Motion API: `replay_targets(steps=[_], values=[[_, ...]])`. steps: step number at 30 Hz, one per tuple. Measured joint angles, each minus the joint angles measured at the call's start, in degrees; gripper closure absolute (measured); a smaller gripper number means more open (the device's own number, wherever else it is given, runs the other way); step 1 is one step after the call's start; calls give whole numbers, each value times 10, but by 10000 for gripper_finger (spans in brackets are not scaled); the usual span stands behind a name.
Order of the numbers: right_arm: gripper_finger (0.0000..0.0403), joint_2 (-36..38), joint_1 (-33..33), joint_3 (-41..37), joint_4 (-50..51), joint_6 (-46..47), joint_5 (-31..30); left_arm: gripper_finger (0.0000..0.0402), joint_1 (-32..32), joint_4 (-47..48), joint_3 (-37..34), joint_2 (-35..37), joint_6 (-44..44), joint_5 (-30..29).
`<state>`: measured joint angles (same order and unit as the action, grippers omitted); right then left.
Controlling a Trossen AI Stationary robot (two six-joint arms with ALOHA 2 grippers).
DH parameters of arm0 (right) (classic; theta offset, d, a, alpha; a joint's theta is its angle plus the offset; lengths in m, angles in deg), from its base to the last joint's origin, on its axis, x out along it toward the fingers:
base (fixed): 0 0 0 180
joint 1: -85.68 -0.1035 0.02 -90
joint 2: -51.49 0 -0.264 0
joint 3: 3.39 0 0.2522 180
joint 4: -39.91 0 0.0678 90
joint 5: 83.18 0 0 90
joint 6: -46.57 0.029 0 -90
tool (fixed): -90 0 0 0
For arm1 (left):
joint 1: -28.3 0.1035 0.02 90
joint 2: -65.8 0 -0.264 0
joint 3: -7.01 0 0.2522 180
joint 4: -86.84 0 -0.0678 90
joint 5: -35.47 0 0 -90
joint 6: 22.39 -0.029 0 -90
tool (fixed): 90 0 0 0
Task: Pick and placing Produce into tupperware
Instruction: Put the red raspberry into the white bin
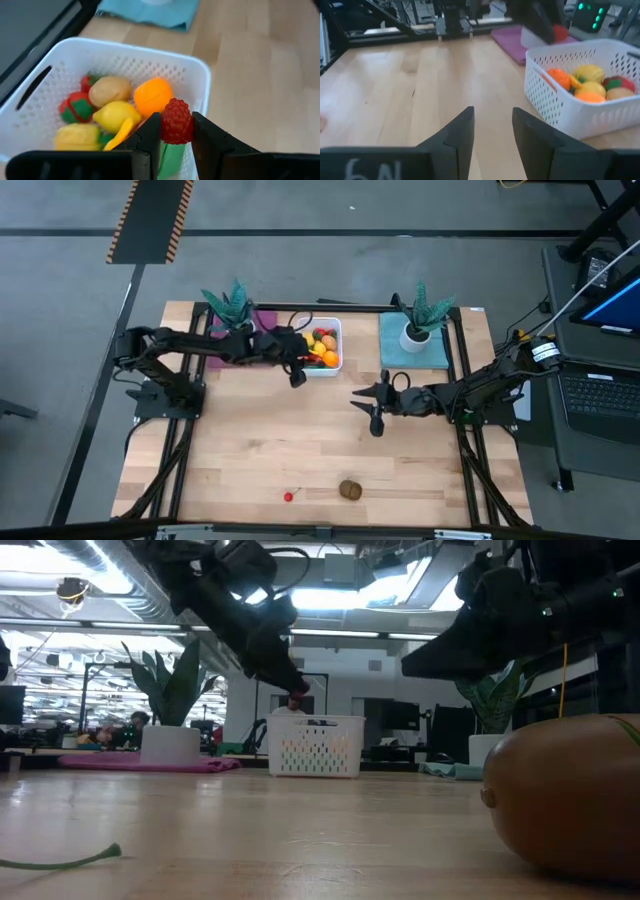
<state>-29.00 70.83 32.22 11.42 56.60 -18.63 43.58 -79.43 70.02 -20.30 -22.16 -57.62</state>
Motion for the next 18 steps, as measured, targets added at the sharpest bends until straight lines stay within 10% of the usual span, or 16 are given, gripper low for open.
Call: replay_targets(steps=[18], values=[[267,0,0,0,23,31,1,324,28,125,57,-12,-38,39]])
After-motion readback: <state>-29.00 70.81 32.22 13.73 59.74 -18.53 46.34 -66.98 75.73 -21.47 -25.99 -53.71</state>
